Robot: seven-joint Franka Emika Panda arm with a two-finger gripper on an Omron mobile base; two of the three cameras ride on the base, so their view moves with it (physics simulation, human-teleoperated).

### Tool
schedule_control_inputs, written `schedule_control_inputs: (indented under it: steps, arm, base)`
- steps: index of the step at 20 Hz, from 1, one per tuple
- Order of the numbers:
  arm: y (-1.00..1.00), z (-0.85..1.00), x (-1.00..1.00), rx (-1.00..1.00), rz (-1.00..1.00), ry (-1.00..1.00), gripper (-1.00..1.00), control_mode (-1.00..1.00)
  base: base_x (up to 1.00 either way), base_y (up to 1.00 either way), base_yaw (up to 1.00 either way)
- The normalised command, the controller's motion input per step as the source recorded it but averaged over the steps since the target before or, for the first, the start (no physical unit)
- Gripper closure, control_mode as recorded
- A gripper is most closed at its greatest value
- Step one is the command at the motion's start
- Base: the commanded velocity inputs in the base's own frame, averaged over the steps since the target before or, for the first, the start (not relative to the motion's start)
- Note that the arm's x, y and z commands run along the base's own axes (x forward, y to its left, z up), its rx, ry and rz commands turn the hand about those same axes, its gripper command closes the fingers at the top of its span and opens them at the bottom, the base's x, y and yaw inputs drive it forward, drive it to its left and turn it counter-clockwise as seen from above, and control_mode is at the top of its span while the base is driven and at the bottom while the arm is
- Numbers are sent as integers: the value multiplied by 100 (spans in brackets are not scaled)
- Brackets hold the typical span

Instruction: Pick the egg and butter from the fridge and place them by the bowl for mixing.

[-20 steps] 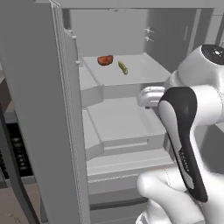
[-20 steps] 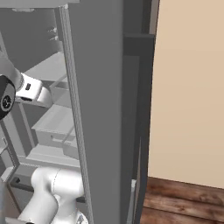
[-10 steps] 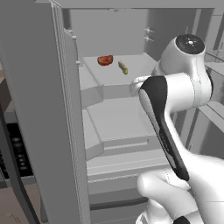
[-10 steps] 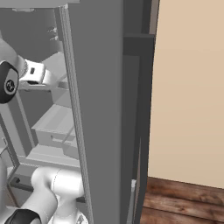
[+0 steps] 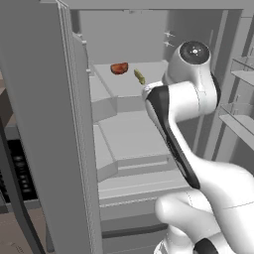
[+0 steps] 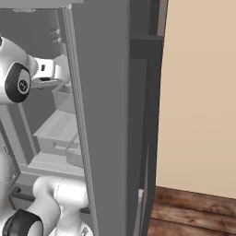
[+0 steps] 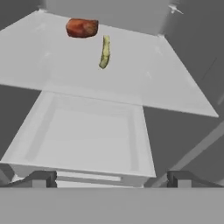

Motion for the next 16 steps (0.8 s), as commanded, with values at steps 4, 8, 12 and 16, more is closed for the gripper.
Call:
schedule_control_inputs:
  steps: [4,8,12,16]
  arm:
    - [-4,9,54,0,3,-13,-100,-100]
    - [0,-5,53,0,1,-16,-100,-100]
    - [-2,-2,62,3,0,-14,-100,-100]
    - [-7,0,68,10,0,-2,-100,-100]
  base:
    - [0,0,0]
    - [0,0,0]
    - [0,0,0]
    - [0,0,0]
